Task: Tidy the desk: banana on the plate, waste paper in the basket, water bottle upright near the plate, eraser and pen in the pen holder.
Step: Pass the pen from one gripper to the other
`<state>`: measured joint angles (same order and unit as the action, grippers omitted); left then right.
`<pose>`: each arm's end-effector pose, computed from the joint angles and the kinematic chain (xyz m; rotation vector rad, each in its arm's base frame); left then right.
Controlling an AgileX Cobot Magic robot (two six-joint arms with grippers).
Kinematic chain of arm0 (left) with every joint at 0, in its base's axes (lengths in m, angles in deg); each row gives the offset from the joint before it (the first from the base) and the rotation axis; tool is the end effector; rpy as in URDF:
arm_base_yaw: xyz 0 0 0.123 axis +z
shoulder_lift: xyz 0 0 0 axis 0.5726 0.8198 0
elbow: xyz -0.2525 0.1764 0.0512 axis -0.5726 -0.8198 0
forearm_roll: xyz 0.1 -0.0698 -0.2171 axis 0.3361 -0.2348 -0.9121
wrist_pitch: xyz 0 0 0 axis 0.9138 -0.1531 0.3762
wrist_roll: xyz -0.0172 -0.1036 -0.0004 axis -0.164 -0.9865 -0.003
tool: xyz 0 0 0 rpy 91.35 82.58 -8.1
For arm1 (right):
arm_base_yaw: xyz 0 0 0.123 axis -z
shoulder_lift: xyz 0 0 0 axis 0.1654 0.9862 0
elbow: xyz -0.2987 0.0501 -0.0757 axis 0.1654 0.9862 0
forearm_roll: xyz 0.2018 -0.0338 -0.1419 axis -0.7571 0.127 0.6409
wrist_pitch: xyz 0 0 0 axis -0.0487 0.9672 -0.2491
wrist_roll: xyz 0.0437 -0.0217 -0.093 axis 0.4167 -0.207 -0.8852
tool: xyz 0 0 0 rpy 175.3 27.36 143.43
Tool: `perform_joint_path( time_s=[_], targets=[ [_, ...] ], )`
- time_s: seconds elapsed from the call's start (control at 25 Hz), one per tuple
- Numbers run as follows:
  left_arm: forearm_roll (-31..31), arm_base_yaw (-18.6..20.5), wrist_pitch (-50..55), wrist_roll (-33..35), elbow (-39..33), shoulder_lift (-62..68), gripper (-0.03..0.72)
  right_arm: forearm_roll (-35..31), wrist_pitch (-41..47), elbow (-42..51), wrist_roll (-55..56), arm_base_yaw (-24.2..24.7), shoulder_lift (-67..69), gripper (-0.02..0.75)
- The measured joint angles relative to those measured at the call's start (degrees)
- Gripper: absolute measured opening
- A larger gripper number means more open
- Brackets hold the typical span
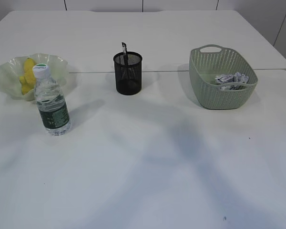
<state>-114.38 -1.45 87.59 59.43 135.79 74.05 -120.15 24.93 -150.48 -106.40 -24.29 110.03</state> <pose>0.2485 -0.1964 0.4208 0.5846 1.6713 -0.5882 0.3168 0.1647 0.4746 -0.4314 1.5048 1.3565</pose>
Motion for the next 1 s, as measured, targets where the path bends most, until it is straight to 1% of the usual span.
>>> perform_joint_path(
  time_s=[0.08,0.2,0.36,0.6,0.76,0.88,1.0],
  targets=[
    [-0.6,0.0,-0.1,0.0,0.0,0.0,0.265,0.5,-0.7,0.0,-0.2,0.0,0.0,0.088],
    [-1.1,0.0,-0.3,0.0,0.0,0.0,0.281,1.6,-1.9,0.0,-0.6,0.0,0.0,0.088],
    [-1.3,0.0,-0.7,0.0,0.0,0.0,0.285,4.9,-3.6,0.0,-0.8,0.0,0.0,0.088],
    [-1.5,0.0,-0.8,0.1,0.0,0.0,0.286,6.6,-5.4,0.0,-2.6,0.0,0.0,0.087],
    [-1.5,0.0,-1.1,0.1,0.0,0.0,0.286,9.8,-7.2,0.0,-3.4,0.0,0.3,0.087],
    [-1.5,0.0,-1.2,0.1,0.0,0.0,0.286,10.4,-8.4,0.0,-6.4,0.0,1.3,0.087],
    [-1.4,0.0,-1.9,0.1,0.0,0.0,0.286,11.0,-10.2,0.0,-12.1,0.0,2.6,0.087]
  ],
)
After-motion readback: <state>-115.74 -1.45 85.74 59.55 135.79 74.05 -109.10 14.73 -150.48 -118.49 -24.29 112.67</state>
